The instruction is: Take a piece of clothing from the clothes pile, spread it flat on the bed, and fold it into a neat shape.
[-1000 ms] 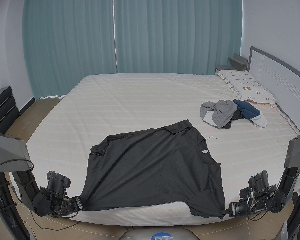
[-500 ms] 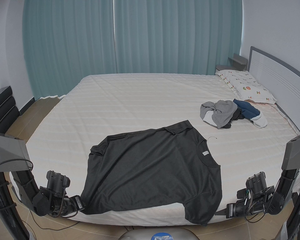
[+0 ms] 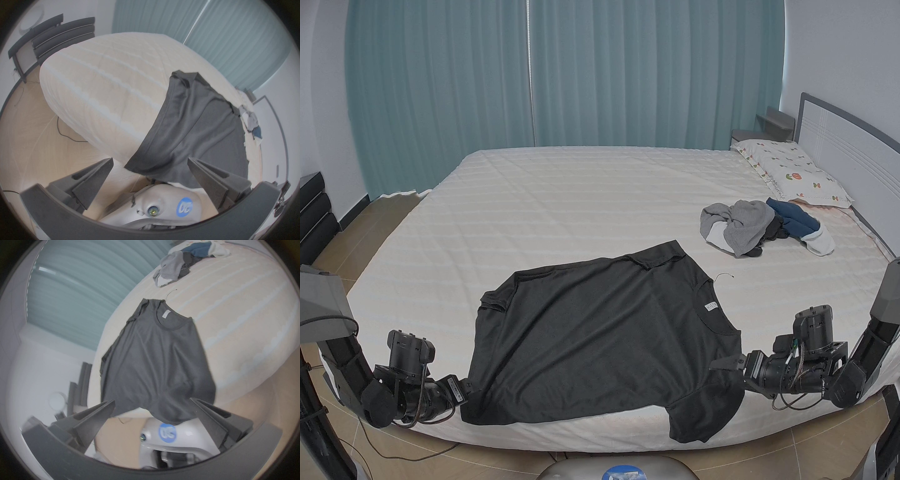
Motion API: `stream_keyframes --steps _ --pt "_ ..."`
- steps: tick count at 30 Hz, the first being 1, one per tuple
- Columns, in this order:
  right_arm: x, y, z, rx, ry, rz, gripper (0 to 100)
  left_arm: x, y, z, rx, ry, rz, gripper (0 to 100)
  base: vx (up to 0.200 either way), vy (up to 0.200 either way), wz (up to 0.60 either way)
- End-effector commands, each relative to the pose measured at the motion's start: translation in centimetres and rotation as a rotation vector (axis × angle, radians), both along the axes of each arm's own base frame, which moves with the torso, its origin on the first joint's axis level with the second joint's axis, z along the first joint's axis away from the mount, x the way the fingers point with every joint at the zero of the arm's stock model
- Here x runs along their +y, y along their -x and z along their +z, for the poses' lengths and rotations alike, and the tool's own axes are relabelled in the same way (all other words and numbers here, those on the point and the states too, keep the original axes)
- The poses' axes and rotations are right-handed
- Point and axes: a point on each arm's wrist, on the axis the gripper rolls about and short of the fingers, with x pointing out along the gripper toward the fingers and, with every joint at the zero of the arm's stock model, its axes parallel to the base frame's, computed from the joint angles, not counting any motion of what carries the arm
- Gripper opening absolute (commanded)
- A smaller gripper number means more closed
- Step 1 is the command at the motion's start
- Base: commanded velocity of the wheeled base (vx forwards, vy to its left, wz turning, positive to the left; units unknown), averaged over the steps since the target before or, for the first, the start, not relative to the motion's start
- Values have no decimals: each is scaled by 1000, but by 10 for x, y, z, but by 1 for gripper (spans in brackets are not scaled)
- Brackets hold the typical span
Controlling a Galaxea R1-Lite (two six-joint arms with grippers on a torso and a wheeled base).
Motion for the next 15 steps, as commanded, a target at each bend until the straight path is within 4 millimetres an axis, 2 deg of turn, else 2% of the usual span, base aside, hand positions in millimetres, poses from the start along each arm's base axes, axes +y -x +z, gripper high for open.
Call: stream_keyframes --steps 1,9,15 --pt "9 -24 -4 -26 -107 -42 100 2 -11 16 -117 64 68 100 200 0 0" --pt "14 -29 -30 -49 -158 -63 100 2 -20 17 -137 90 86 100 200 0 0" --pt "18 -28 -37 -47 -204 -74 100 0 -35 26 -190 170 160 100 0 0 0"
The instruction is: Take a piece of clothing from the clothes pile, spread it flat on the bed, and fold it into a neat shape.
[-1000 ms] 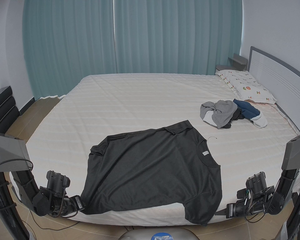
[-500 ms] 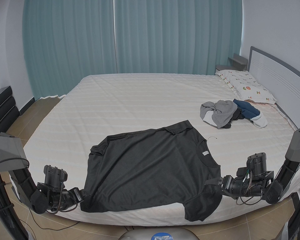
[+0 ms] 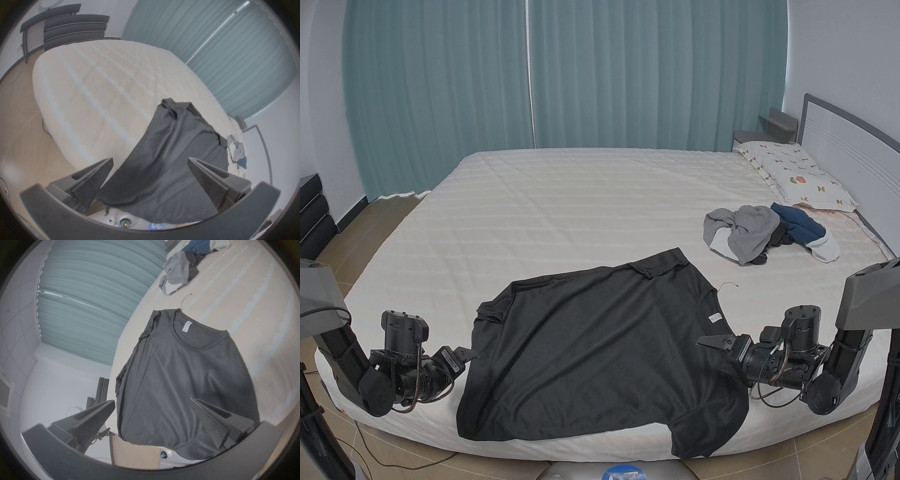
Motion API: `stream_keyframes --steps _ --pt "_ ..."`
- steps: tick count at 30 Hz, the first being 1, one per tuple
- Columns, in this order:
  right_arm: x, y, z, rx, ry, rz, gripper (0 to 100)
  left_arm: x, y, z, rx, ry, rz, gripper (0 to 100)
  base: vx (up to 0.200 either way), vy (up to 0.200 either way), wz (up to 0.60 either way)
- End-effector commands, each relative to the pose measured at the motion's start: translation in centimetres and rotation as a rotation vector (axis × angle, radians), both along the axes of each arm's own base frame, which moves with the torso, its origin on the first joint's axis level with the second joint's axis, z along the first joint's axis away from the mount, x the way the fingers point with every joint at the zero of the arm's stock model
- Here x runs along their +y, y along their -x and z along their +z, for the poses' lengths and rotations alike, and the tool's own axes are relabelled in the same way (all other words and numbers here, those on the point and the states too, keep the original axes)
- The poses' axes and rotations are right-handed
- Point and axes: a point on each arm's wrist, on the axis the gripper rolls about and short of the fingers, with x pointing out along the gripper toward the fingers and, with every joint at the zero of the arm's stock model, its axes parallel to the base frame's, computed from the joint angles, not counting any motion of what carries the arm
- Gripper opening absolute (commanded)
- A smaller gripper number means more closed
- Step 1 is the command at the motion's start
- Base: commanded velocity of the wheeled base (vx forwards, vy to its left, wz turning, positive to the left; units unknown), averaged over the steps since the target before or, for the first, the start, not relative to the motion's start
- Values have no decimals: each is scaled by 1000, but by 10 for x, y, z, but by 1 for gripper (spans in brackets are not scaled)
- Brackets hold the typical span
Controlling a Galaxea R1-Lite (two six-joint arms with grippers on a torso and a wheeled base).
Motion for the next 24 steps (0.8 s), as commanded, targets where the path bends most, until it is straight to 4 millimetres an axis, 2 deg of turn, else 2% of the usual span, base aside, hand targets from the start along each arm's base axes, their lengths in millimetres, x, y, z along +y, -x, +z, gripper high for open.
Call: stream_keyframes --steps 1,5,9,17,24 --pt "4 3 -20 68 -16 -5 100 -1 -13 7 -50 27 21 100 0 0 0" --pt "3 2 -21 65 -49 -24 100 -3 -27 15 -99 36 22 100 0 0 0" --pt "3 4 -25 70 -51 -24 100 -6 -49 17 -143 42 20 100 0 0 0" --pt "3 4 -25 67 -73 -30 100 -23 -113 -15 -154 34 -10 100 0 0 0" --pt "3 6 -28 53 -75 -30 100 -47 -143 -29 -141 25 -52 100 0 0 0"
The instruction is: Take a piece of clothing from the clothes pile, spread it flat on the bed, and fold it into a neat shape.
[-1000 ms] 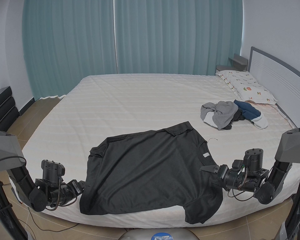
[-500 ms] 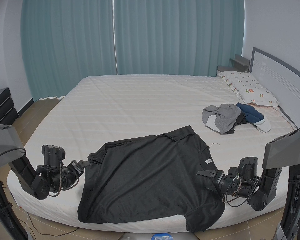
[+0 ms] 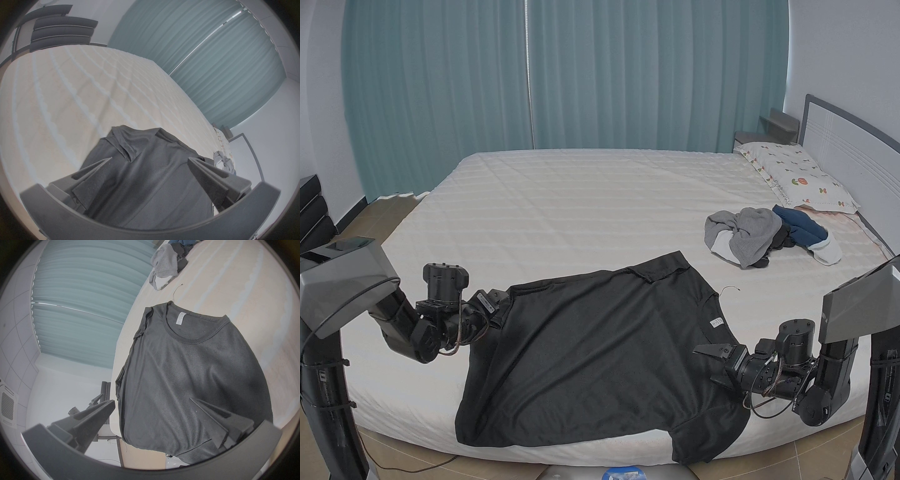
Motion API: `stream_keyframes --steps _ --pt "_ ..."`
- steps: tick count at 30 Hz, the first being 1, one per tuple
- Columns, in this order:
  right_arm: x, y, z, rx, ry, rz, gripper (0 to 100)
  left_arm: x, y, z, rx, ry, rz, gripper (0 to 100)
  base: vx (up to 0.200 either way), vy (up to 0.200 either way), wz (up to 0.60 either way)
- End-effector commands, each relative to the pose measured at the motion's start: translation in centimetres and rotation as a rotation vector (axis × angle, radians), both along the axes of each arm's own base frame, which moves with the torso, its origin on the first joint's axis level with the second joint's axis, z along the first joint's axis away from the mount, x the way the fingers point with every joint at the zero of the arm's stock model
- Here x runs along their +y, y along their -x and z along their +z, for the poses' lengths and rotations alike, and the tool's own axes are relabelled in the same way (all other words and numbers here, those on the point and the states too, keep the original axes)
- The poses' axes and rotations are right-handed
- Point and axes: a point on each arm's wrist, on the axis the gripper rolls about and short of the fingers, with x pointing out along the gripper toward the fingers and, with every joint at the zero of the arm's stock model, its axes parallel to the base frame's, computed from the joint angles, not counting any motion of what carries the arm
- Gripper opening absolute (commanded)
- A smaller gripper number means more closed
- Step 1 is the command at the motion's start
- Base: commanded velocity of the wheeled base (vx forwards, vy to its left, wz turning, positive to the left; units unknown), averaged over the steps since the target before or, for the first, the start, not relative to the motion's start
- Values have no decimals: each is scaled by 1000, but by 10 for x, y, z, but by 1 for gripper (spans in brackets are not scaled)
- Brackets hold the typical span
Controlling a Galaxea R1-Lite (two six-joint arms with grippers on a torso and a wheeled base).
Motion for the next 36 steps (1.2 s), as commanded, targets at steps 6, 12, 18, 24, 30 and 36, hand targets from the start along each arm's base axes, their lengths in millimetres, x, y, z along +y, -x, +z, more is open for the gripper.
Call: stream_keyframes --steps 6,12,18,24,30,36 --pt "0 3 -6 16 2 6 100 -24 -25 -45 95 -38 -13 100 0 0 0" --pt "5 4 -7 17 6 17 100 -27 -36 -57 81 -51 3 100 0 0 0" --pt "5 4 -7 17 6 17 100 -29 -50 -60 49 -47 13 100 0 0 0" --pt "5 5 -7 19 7 17 100 -22 -67 -61 8 -48 74 0 0 0 0" --pt "5 5 -7 18 8 18 100 -8 -75 -53 -22 -2 139 0 0 0 0" --pt "4 6 -8 24 11 18 100 26 -97 -40 -154 32 235 0 0 0 0"
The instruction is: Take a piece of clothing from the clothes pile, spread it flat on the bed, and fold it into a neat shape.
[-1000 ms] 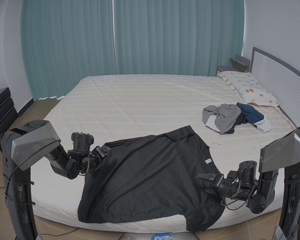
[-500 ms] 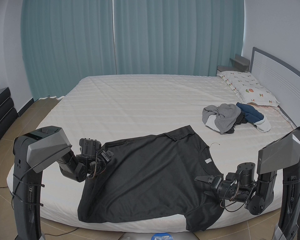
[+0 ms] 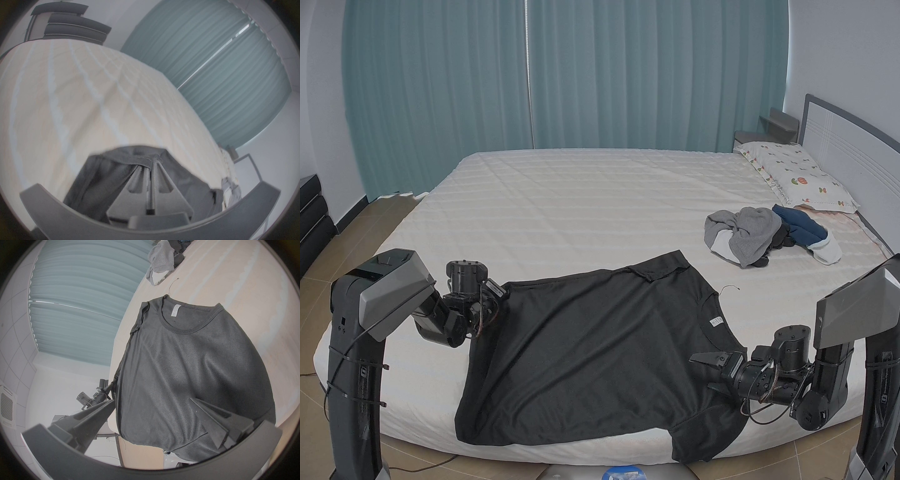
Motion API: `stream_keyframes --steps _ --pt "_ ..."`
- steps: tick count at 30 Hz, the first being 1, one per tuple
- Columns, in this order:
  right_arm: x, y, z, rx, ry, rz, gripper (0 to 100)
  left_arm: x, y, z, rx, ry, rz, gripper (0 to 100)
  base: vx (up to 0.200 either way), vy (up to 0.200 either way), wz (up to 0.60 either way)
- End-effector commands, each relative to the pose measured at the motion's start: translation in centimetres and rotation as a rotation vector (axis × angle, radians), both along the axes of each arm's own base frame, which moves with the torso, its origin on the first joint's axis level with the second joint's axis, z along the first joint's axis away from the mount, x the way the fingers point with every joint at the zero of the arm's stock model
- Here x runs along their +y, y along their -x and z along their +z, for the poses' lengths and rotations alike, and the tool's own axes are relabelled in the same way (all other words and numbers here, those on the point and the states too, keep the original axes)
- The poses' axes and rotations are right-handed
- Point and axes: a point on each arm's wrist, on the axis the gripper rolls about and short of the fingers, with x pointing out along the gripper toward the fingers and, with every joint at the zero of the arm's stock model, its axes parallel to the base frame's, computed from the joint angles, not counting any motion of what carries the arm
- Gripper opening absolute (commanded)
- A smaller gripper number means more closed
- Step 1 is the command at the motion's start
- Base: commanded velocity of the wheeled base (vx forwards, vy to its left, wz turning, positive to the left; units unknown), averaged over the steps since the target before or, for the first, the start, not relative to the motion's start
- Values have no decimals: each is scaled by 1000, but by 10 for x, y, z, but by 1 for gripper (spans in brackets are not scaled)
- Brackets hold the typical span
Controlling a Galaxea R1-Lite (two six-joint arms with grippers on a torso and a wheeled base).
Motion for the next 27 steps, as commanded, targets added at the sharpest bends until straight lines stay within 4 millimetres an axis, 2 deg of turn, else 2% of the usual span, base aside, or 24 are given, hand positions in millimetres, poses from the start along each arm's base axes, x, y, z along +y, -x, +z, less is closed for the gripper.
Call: stream_keyframes --steps 1,5,13,19,27 --pt "0 1 1 -7 -1 2 100 23 -17 6 -100 10 62 0 0 0 0" --pt "0 2 0 -3 2 4 100 34 -30 -5 -205 12 86 0 0 0 0" --pt "-1 4 -1 4 8 4 100 38 -41 -18 -240 -3 112 0 0 0 0" --pt "-1 6 -1 8 10 5 100 45 -52 -15 -281 -23 181 0 0 0 0" --pt "-1 6 -1 8 10 4 100 45 -52 -15 -279 -34 185 0 0 0 0"
